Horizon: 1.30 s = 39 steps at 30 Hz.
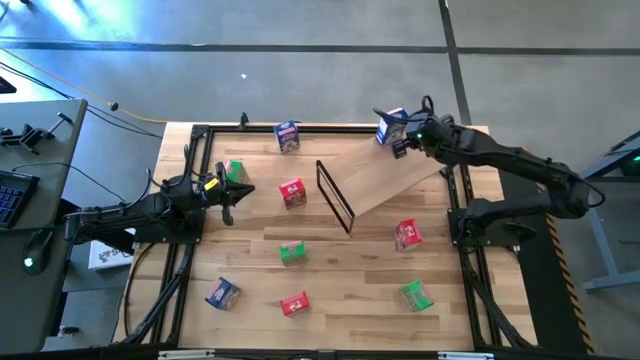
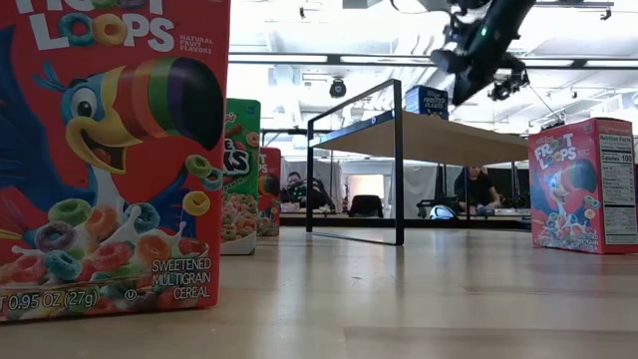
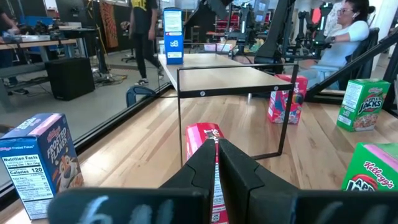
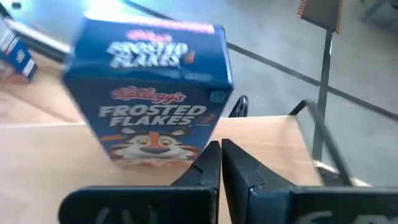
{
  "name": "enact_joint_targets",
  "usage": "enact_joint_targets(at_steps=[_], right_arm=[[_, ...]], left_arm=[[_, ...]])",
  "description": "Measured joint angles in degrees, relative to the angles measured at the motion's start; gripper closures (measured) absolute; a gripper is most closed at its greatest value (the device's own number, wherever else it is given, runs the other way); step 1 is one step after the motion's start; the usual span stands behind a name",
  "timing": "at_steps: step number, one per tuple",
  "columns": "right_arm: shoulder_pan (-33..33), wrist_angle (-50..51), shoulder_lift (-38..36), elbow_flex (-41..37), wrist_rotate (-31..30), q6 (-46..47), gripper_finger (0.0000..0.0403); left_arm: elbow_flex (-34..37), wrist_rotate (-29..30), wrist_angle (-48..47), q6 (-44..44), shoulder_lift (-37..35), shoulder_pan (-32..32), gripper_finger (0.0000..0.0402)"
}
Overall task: Stack cereal on shelf
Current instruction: Put the bottom right blue cereal box on the shelf, then put the middle right red cereal box on the shelf
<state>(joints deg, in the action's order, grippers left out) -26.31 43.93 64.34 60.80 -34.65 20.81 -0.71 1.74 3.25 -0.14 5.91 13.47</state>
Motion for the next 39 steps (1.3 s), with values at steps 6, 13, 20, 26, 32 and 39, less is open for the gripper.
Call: enact_joint_targets(at_steps=[6, 13, 20, 26, 32, 39], right_arm=[[4.98, 13.99, 0.00, 9.08, 3.49, 1.12, 0.0403], [16.68, 19.66, 0.00, 8.79, 13.73, 12.56, 0.0403], [32.06, 25.22, 0.20, 6.66, 18.45, 40.26, 0.0379], [42.80, 28.99, 0.78, 6.66, 21.72, 59.88, 0.0302], [46.95, 32.11, 5.58, 6.61, 26.23, 68.72, 0.0200], [46.43, 36.29, 10.45, 6.61, 30.83, 73.27, 0.0122]], left_arm=[[-0.02, -0.37, -0.12, 1.93, 0.40, -0.01, 0.0390], [-0.02, -1.33, 2.03, 2.63, 5.17, 0.00, 0.0390], [-0.02, -1.35, 7.77, 3.54, 10.75, -0.01, 0.0390], [-0.02, -1.35, 9.09, 3.54, 14.00, 0.00, 0.0390], [-0.02, -1.39, 9.83, 3.56, 15.45, -0.01, 0.0390], [-0.02, -1.49, 10.01, 4.00, 15.72, -0.01, 0.0390]])
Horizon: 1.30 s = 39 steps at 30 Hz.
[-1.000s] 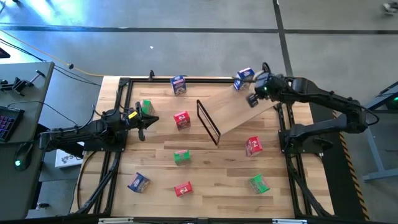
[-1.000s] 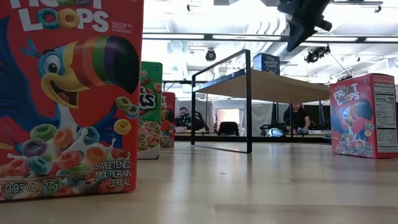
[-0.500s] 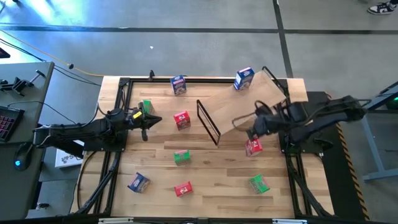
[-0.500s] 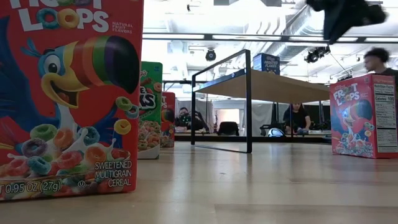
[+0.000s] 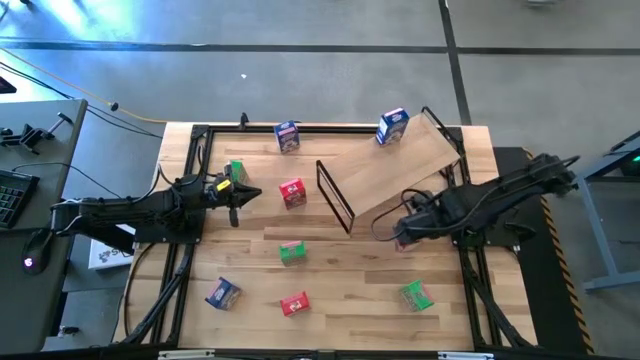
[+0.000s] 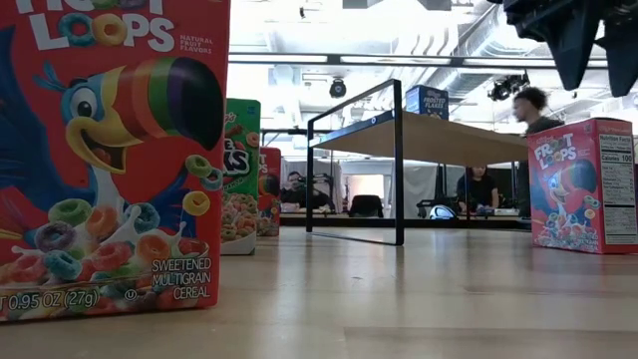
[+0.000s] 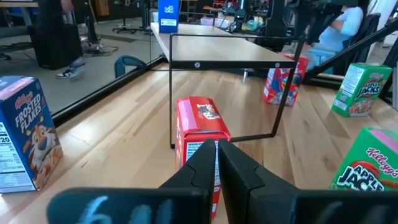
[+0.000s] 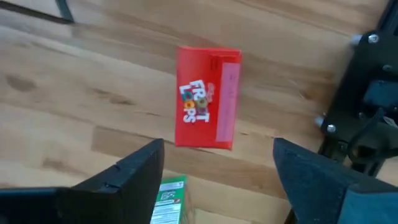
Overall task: Stack cereal on shelf
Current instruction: Put the middle right red cereal box on the shelf
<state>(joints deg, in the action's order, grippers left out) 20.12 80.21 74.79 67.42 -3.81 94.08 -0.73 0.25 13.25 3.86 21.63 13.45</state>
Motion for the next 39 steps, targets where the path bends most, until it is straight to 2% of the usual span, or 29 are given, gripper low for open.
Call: enact_joint_targets(at_steps=[4, 8, 17, 29, 39], right_arm=[[-0.81, -0.73, 0.47, -0.35, -1.90, 0.00, 0.0120], [-2.00, -1.88, 0.50, -3.37, -0.40, 0.00, 0.0121], [-3.81, -11.03, 0.28, -9.17, 0.48, -0.48, 0.0121], [-4.40, -11.51, 0.55, -8.13, -0.10, -3.98, 0.0127], [-6.11, -7.44, 0.56, -5.03, -0.49, -5.92, 0.0105]], left_arm=[[0.00, 0.00, 0.00, 0.00, 0.00, 0.02, 0.0390], [0.00, 0.00, -0.02, 0.02, -0.02, 0.01, 0.0390], [0.00, 0.00, -0.04, 0.02, -0.02, 0.02, 0.0390], [0.00, 0.00, -0.04, 0.02, -0.02, 0.02, 0.0390], [0.00, 0.00, -0.04, 0.46, -0.04, 0.02, 0.0390]])
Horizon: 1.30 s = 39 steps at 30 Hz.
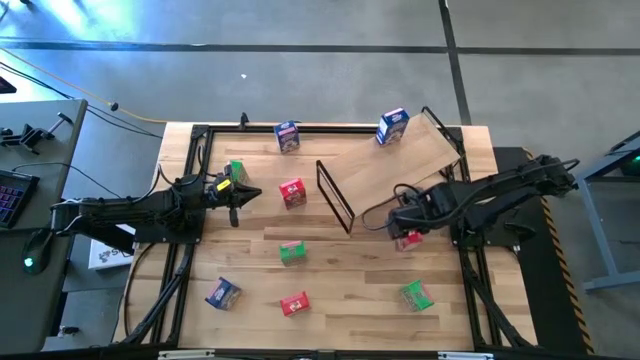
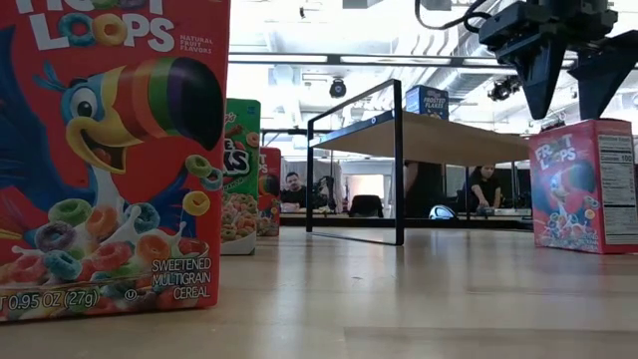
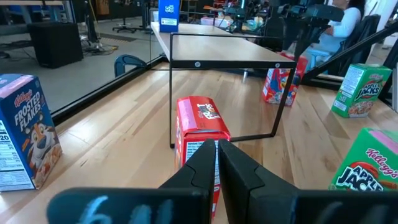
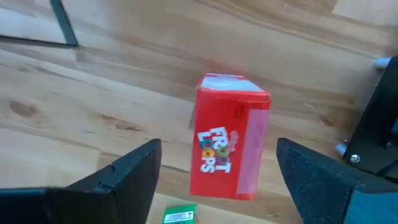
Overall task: Stack cereal on shelf
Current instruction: Put the middle right red cereal box on the shelf
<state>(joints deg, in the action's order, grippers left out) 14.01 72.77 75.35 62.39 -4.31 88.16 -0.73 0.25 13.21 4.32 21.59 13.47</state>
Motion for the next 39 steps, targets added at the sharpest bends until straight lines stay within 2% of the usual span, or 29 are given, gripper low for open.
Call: enact_joint_targets(at_steps=[5, 13, 16, 26, 32, 39], right_arm=[[-0.17, -0.58, 0.12, -2.85, 1.48, 1.21, 0.0104], [-0.17, -8.26, 0.11, -6.73, 2.29, 3.48, 0.0116], [-0.17, -7.79, 0.11, -7.06, 2.87, 4.33, 0.0139], [-0.17, -7.71, 0.09, -6.93, 3.55, 1.76, 0.0255], [-0.17, -4.97, 0.09, -0.98, 4.40, -5.11, 0.0262], [-0.17, -0.54, 0.09, 14.99, 5.16, -20.80, 0.0246]], left_arm=[[0.00, 0.00, 0.00, 0.04, 0.00, -0.01, 0.0390], [0.00, 0.00, -0.02, 0.07, 0.01, -0.01, 0.0390], [0.00, 0.00, -0.02, 0.07, 0.02, -0.01, 0.0390], [0.00, 0.02, -0.02, 0.07, 0.00, -0.02, 0.0390], [0.00, 0.02, 0.07, 0.04, 0.01, -0.01, 0.0390], [0.00, 0.02, 0.46, 0.04, 0.00, -0.01, 0.0390]])
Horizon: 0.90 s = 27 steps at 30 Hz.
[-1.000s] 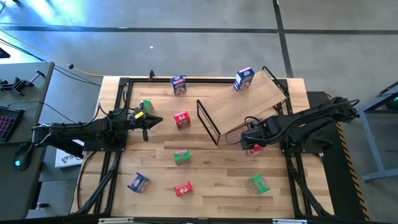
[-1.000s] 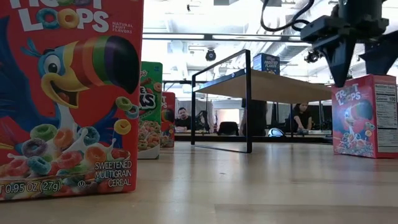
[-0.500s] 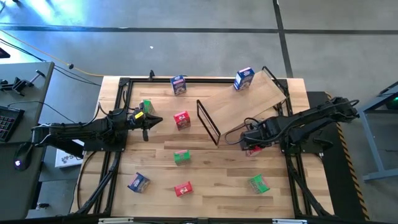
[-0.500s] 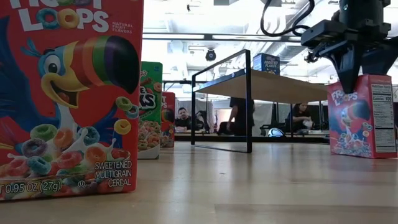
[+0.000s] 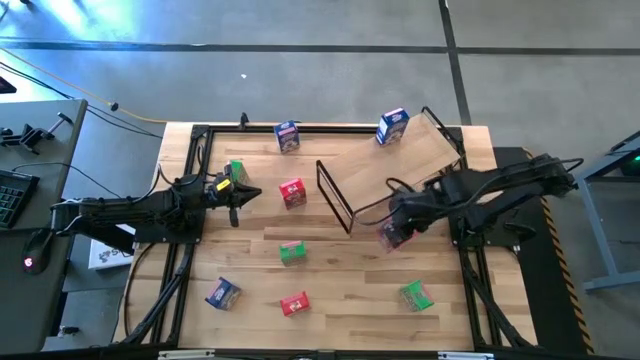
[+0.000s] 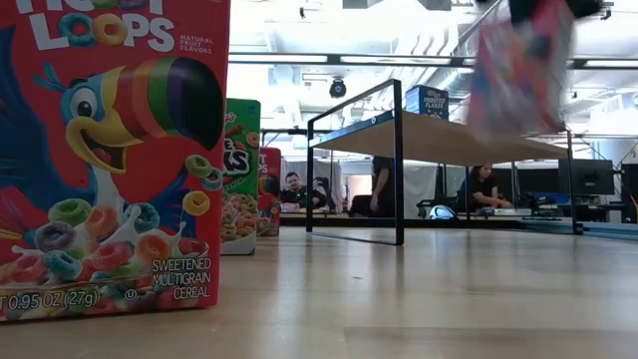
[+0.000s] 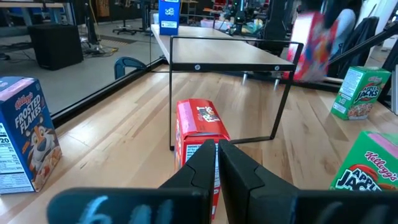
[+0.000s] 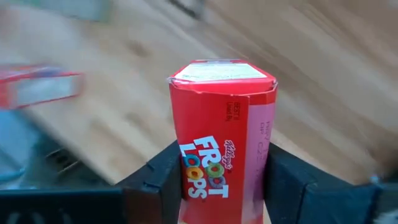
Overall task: Stack cereal on shelf
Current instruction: Put the middle right red cereal box on the shelf
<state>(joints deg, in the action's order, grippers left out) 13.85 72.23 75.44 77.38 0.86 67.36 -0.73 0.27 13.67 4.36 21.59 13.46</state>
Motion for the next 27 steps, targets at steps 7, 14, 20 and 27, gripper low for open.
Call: enact_joint_targets(at_steps=[7, 14, 20, 27], right_arm=[[-2.68, 9.38, 3.90, 21.32, -8.50, -21.11, 0.0245], [-16.20, 17.48, 16.22, 42.80, -10.57, -58.35, 0.0245], [-26.33, 17.77, 26.37, 50.42, -7.76, -83.94, 0.0245], [-29.75, 17.90, 29.35, 47.47, -7.90, -92.86, 0.0245]], left_arm=[[0.00, 0.00, 0.26, 0.00, 0.00, 0.00, 0.0390], [0.00, 0.00, 2.43, 0.04, -0.01, 0.01, 0.0390], [0.00, 0.00, 2.93, 0.04, 0.11, 0.00, 0.0390], [0.00, 0.00, 2.62, -0.04, 0.92, 0.01, 0.0390]])
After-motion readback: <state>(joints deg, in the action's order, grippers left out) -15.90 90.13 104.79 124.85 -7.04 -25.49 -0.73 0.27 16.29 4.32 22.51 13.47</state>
